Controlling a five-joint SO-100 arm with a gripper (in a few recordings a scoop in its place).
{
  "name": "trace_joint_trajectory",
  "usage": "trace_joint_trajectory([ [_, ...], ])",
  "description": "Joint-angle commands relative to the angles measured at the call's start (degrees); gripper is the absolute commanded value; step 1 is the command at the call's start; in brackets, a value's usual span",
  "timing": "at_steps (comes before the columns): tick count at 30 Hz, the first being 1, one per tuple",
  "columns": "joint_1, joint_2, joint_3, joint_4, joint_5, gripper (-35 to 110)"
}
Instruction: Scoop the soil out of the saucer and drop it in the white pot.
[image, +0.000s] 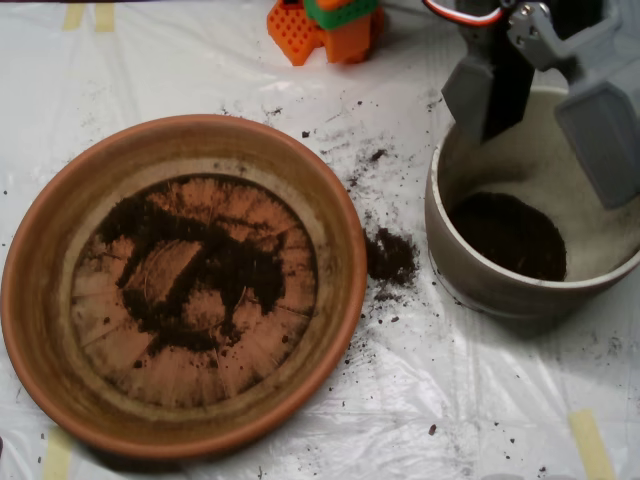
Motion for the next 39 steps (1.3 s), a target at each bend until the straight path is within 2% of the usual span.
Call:
trace_joint_trajectory([
  [1, 2.46, 13.54, 8.17, -6.5, 2.37, 38],
  [6, 8.09, 30.5, 26.02, -17.4, 6.33, 40],
  [12, 20.13, 35.6, 32.87, -17.67, 10.63, 40],
  [20, 34.63, 36.74, 47.2, -21.01, 9.58, 38],
  [32, 43.24, 26.28, 63.98, -37.27, 1.32, 40],
  [39, 45.79, 8.26, 57.92, -37.71, -2.46, 41],
])
